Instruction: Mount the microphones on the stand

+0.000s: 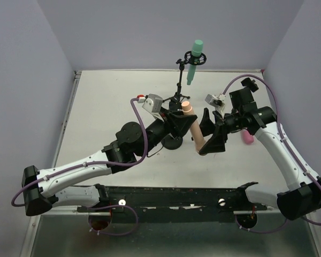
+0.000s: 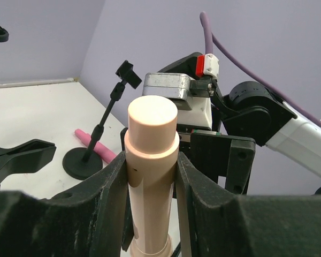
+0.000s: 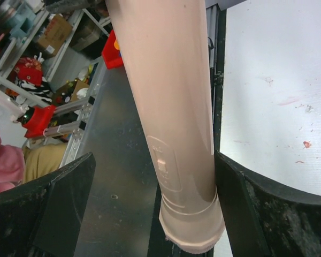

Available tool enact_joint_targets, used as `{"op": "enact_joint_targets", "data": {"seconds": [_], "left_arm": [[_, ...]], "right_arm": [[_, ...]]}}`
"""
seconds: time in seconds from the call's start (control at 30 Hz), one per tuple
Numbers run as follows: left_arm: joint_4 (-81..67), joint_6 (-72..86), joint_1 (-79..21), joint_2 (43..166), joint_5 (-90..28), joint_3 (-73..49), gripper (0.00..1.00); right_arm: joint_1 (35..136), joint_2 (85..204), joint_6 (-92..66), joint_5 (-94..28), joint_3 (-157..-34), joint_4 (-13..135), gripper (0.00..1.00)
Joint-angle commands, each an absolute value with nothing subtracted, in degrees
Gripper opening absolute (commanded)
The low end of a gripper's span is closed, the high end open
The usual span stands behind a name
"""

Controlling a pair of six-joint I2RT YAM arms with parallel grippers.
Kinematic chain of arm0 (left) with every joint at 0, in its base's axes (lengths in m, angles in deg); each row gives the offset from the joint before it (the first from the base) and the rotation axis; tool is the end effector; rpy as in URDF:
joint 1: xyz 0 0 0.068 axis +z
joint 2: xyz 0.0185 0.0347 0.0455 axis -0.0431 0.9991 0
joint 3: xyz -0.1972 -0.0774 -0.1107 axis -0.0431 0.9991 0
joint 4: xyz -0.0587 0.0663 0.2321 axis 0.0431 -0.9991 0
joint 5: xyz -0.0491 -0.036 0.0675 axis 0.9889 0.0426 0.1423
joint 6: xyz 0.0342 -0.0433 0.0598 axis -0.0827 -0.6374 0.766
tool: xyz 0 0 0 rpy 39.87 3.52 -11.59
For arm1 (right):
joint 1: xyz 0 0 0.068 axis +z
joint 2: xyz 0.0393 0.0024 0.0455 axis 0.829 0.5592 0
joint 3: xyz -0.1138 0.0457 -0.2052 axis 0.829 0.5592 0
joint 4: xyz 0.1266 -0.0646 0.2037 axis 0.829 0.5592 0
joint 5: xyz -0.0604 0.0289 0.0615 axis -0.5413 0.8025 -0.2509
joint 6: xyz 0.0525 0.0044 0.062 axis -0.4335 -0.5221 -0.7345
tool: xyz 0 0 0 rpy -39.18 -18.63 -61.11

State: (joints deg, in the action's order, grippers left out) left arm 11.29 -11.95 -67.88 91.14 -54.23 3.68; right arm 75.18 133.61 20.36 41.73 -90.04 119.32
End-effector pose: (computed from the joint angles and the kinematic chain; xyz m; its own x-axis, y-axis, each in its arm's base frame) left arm 0.1358 -0.2533 0.3881 -0.2991 -0.5151 -0.8033 0.7225 0.4277 -0.5432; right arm 0.1807 0.1370 0.3194 -0.4774 -0.2294 -0.8482 -0.8394 -0.1665 0.5175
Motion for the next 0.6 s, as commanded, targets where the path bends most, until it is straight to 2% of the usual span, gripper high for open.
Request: {"op": "enact_joint_targets", "data": {"seconds": [0.0, 0.13, 0.2, 0.3, 0.37, 0.4, 0.43, 0.53, 0.57], "left_arm": [[16.0, -10.74, -69.0, 92.64, -57.05, 1.24, 0.06], [16.71, -11.09, -69.09, 92.99, -57.48, 1.59, 0.06], [16.97, -11.27, -69.09, 92.56, -57.84, 2.2, 0.06], [17.06, -11.53, -69.09, 91.5, -58.1, 3.35, 0.07], [16.88, -11.62, -69.09, 90.89, -57.84, 4.22, 0.09], [16.8, -11.79, -69.18, 90.36, -57.23, 4.75, 0.12], [16.88, -11.88, -69.09, 89.57, -56.7, 5.28, 0.18], [16.01, -11.53, -69.0, 86.59, -54.16, 7.47, 0.56], [15.39, -10.57, -69.0, 84.75, -52.23, 8.35, 0.66]], "right_arm": [[75.42, 131.97, 12.96, 42.42, -89.15, 112.53, 0.93], [75.51, 131.26, 10.84, 41.36, -88.71, 110.23, 0.79], [75.51, 130.56, 11.46, 41.19, -88.45, 110.41, 0.68], [75.42, 129.77, 13.56, 39.87, -87.92, 111.11, 0.39], [75.42, 129.16, 16.63, 37.94, -87.57, 112.78, 0.25], [75.51, 128.81, 17.69, 37.06, -87.4, 113.39, 0.22], [75.51, 128.54, 19.26, 36.18, -87.13, 114.36, 0.21], [75.51, 127.84, 26.27, 32.5, -87.3, 119.09, 0.19], [75.51, 127.83, 29.36, 30.48, -87.92, 121.98, 0.19]]}}
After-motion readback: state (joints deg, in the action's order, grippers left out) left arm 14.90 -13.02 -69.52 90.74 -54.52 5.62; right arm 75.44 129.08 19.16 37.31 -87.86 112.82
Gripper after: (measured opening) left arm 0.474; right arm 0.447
